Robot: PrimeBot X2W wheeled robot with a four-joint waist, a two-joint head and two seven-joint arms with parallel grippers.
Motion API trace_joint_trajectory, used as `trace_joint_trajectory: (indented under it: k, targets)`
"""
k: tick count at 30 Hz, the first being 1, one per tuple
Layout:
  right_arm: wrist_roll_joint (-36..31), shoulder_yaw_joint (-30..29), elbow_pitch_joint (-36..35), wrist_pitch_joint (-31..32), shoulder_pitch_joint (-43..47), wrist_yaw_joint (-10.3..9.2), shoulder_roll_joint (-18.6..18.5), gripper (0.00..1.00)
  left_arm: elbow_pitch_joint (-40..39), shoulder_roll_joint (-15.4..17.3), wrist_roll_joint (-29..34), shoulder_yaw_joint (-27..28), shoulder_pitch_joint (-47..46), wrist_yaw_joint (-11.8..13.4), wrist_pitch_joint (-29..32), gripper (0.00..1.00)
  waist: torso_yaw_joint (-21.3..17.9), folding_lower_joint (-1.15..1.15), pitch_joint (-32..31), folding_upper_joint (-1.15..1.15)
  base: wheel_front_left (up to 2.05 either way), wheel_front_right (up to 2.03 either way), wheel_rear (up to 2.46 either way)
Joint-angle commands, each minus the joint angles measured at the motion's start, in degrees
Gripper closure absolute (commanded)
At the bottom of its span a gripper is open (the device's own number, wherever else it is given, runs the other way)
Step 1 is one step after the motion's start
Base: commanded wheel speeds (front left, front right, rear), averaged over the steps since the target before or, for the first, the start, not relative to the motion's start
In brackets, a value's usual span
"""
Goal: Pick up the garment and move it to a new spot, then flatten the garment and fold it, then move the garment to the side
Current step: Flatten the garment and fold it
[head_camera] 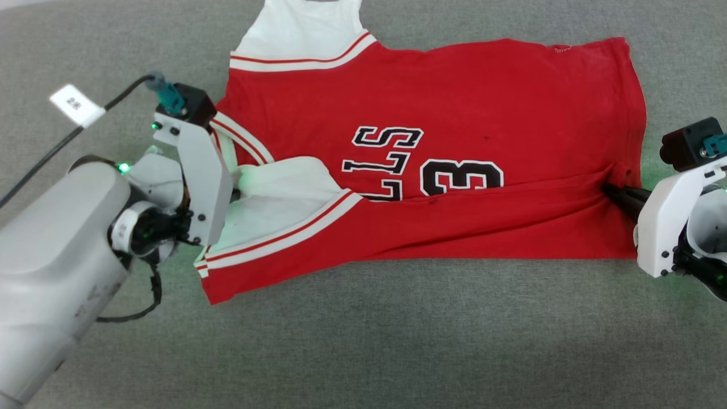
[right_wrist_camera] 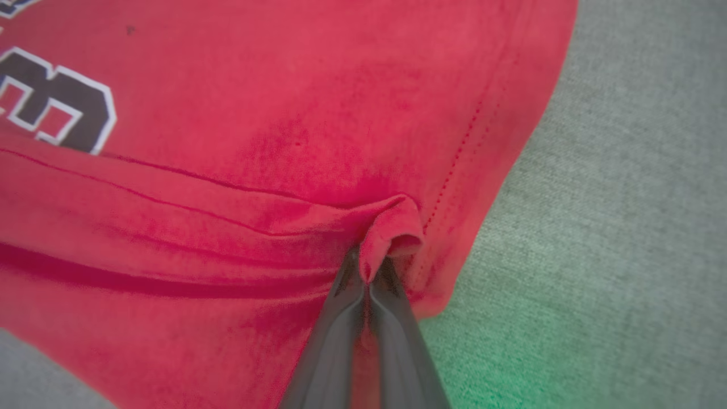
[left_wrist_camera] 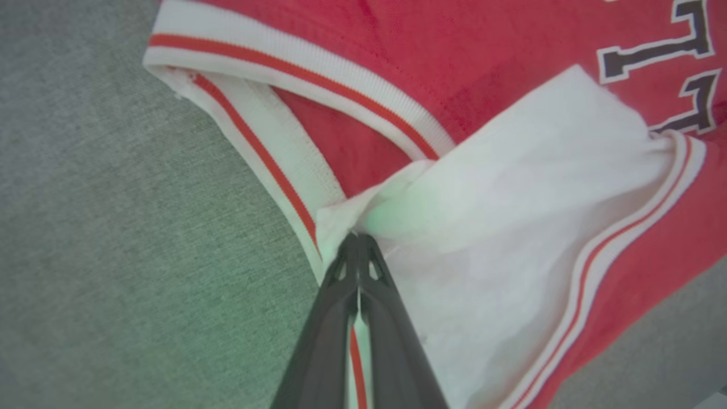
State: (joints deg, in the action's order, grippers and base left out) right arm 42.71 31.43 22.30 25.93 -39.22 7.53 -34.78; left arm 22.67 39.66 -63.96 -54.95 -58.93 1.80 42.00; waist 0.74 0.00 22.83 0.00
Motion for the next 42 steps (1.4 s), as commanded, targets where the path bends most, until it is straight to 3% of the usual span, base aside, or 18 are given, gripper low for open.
trace_joint_trajectory:
  k: [1,3,4,5,6,9,10,11,18,25,35,42]
  targets:
    - [0.8,2.5,2.67,0.39,0.45,-0.08,0.84,1.0,1.91,-0.84,-0.17,-0.58,-0.2,0.07,0.84,0.89,0.31,0.0,-0.14,0.0,0.0,0.0,0.0]
    - [1.7,3.49,3.93,0.29,-0.4,-0.08,1.06,1.0,3.44,-1.55,-0.22,-0.55,-0.55,-0.08,0.57,0.61,0.5,0.0,-0.42,0.0,0.0,0.0,0.0]
    - [2.12,3.99,4.5,0.18,-0.81,-0.08,1.12,1.0,4.0,-1.93,-0.21,-0.53,-0.68,-0.22,0.41,0.43,0.63,0.0,-0.64,0.0,0.0,0.0,0.0]
    - [2.33,4.47,5.07,0.0,-1.17,-0.08,1.05,1.0,4.44,-2.17,-0.03,-0.57,-0.86,-0.24,0.15,0.13,0.79,0.0,-0.87,0.0,0.0,0.0,0.0]
    - [2.63,4.94,5.65,0.02,-1.54,-0.08,0.95,0.99,4.87,-2.44,0.17,-0.52,-1.06,-0.31,-0.16,0.0,0.99,0.0,-1.18,0.0,0.0,0.0,0.0]
    - [3.05,5.83,6.97,-0.85,-2.56,-0.08,0.56,0.46,5.49,-2.93,0.29,0.07,-1.45,-0.01,-1.54,0.0,1.55,0.0,-2.26,0.0,0.0,0.0,0.0]
    - [3.31,6.11,7.25,-1.24,-2.89,-0.08,0.46,0.11,5.6,-2.94,0.34,0.23,-1.43,0.08,-1.94,0.0,1.74,0.0,-2.68,0.0,0.0,0.0,0.0]
    - [3.56,6.27,7.5,-1.45,-3.11,-0.08,0.38,0.0,5.54,-2.83,0.48,0.34,-1.32,-0.08,-2.52,0.0,1.9,0.0,-3.12,0.0,0.0,0.0,0.0]
    - [3.67,6.17,8.7,-4.88,-3.56,-0.08,-0.74,0.0,3.81,-2.02,0.2,1.38,0.49,0.36,-5.79,0.0,3.15,0.0,-5.82,0.0,0.0,0.0,0.0]
    - [0.63,2.53,8.03,-14.92,-2.38,-0.07,-0.68,0.0,-2.05,0.77,-1.84,1.96,5.4,2.38,-6.29,0.0,3.35,0.0,-8.49,0.0,0.0,0.0,0.0]
    - [-7.71,-12.3,4.26,-30.01,4.31,-0.07,2.81,0.0,-12.63,6.53,-5.59,2.22,15.6,6.95,-6.41,0.0,1.36,0.0,-8.99,0.0,0.0,0.0,0.0]
    - [-14.35,-24.12,-4.52,-28.91,13.49,-0.07,8.45,0.0,-13.32,7.64,-5.85,2.01,19.23,8.48,-8.3,0.0,-0.29,0.0,-7.72,0.0,0.0,0.0,0.0]
